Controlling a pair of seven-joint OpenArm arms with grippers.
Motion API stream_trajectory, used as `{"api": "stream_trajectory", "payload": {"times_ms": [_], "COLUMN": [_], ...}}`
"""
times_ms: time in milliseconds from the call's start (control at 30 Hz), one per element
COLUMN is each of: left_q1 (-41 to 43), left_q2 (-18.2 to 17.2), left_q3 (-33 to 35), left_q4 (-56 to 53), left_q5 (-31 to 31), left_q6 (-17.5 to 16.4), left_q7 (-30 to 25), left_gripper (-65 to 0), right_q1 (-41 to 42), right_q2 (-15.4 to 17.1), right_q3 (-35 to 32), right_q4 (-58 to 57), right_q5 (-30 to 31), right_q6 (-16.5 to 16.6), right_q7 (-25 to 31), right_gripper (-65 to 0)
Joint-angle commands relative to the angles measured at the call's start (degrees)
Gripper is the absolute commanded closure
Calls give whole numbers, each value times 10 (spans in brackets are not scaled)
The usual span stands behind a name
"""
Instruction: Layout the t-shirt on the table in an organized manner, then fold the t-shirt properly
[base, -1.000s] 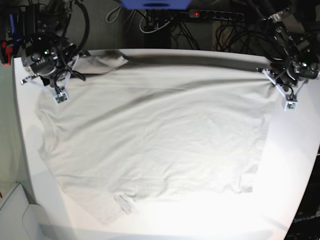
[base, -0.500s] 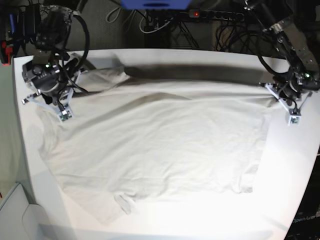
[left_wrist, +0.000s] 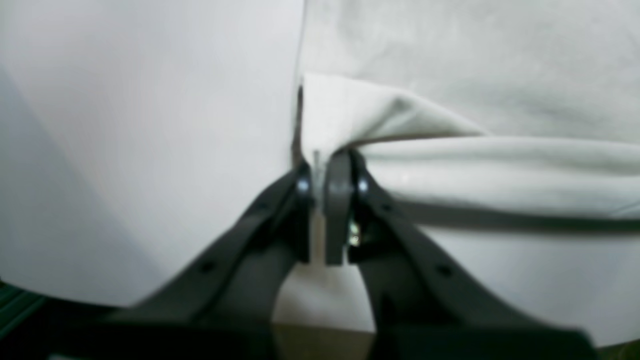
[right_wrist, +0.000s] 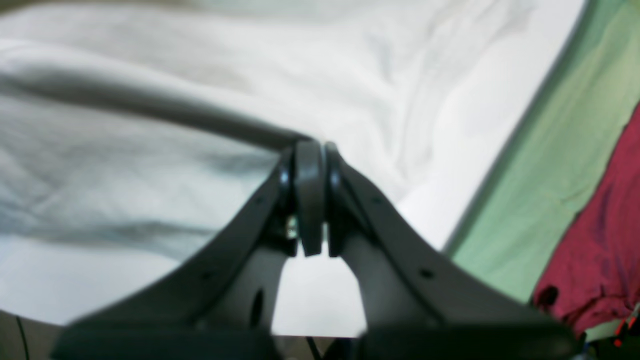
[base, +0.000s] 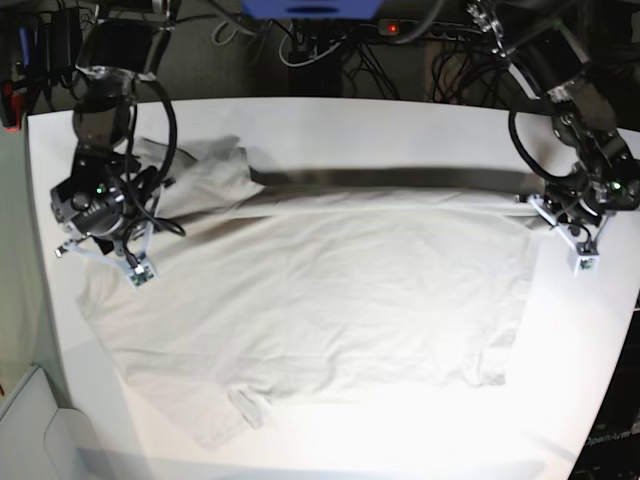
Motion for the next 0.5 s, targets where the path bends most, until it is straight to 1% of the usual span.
{"api": "stream_trajectory", "payload": {"times_ms": [0, 133, 300, 400, 467], "left_q1": [-18, -43, -74, -95, -104], "left_q2": [-13, -23, -31, -31, -31], "left_q3": [-2, 0, 1, 1, 1], "left_q4": [1, -40, -85, -111, -124], "left_q5": [-2, -2, -2, -2, -2], "left_q6": [1, 1, 1, 1, 1], "left_q7": [-7, -8, -9, -12, -27], "left_gripper": [-3, -3, -3, -3, -3], "right_q1": [16, 36, 62, 74, 77], "right_q2": [5, 12, 12, 12, 12], "right_q3": [0, 0, 0, 0, 0], "right_q4": [1, -24, -64, -80, -83], "right_q5": [-3, -3, -1, -2, -3], "right_q6": [-2, -2, -2, -2, -2], "right_q7": [7, 9, 11, 29, 35], "right_gripper": [0, 0, 0, 0, 0]}}
